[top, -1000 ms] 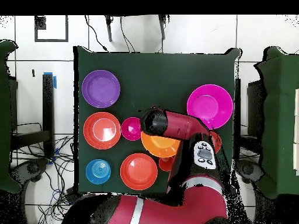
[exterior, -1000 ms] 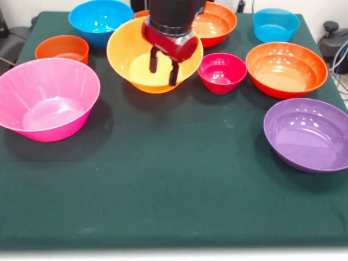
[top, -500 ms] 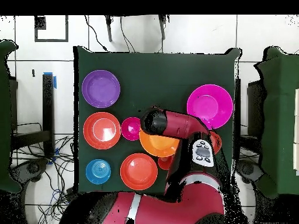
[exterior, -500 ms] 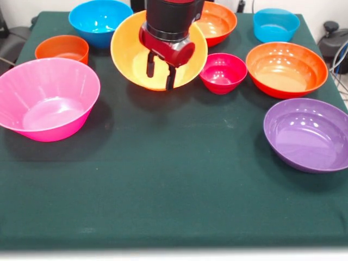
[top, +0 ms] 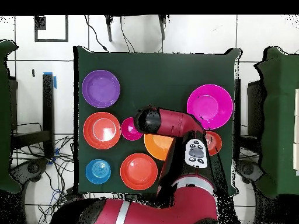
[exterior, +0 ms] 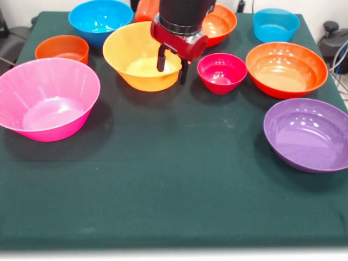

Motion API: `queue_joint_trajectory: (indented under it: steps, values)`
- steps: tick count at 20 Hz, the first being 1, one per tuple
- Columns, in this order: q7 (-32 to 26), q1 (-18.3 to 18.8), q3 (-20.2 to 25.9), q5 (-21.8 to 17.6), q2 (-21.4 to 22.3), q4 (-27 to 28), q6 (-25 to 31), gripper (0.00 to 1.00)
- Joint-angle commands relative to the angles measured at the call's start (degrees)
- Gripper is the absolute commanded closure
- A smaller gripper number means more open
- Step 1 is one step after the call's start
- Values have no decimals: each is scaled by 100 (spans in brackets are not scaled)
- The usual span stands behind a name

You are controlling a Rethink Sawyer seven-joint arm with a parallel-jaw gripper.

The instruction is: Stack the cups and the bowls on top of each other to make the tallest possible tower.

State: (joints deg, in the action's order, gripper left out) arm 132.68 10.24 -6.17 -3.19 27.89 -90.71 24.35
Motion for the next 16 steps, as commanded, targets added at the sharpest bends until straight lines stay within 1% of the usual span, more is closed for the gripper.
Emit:
queue_joint_trajectory:
  steps: [1,4,6,8,12,16]
  values:
    - [-250,80,539,-195,74,-49,556,0]
    - [-327,202,651,-256,-3,-139,334,0]
    - [-318,236,671,-316,-167,-107,124,0]
    - [-315,243,666,-342,-301,-22,91,0]
    - [-253,141,591,-337,-293,31,201,0]
    - [-198,94,579,-336,-394,98,122,0]
